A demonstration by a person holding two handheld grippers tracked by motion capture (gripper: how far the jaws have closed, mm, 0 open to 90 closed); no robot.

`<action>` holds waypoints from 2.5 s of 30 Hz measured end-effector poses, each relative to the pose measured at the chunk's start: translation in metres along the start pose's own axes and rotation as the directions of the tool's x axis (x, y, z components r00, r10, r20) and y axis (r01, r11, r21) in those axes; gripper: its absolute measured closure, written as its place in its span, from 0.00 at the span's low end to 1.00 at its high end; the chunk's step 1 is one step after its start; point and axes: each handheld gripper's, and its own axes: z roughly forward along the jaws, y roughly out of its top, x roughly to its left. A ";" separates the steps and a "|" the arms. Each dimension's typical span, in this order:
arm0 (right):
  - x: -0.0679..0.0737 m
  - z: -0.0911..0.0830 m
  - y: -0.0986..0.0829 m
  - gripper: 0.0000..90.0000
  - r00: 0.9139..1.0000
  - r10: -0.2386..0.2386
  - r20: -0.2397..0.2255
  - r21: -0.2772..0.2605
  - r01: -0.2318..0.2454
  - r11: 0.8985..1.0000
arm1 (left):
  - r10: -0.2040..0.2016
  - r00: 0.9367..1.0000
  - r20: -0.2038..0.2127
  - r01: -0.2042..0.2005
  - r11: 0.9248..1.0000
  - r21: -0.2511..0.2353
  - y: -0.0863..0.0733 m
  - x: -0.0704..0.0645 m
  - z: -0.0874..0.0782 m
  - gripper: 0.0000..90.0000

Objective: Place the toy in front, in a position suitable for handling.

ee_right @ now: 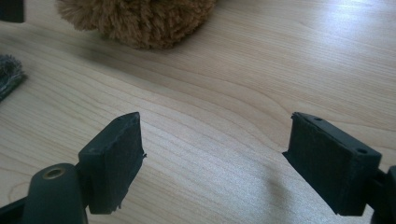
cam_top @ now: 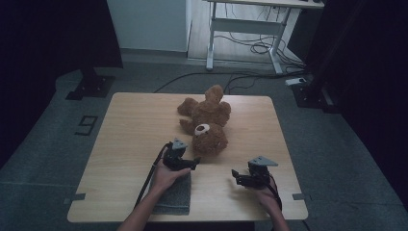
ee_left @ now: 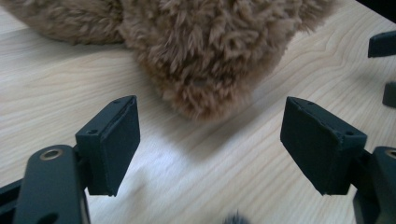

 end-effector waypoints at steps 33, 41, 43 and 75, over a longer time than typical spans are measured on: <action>-0.013 -0.008 0.037 0.24 0.999 0.039 0.002 -0.099 -0.039 0.994 | 0.037 0.999 0.033 -0.037 0.999 0.009 0.014 0.004 0.009 0.78; -0.027 0.020 0.107 0.24 0.998 0.060 -0.020 -0.145 -0.063 0.987 | 0.038 0.998 0.045 -0.039 0.999 0.012 0.010 0.003 0.007 0.78; -0.033 0.031 0.122 0.24 0.995 0.094 -0.031 -0.145 -0.098 0.985 | 0.041 0.998 0.046 -0.042 0.999 0.015 0.009 0.004 0.007 0.78; -0.023 0.131 0.169 0.33 0.989 0.086 -0.123 -0.014 -0.088 0.996 | 0.022 0.998 0.054 -0.024 0.999 0.034 0.001 0.007 0.010 0.78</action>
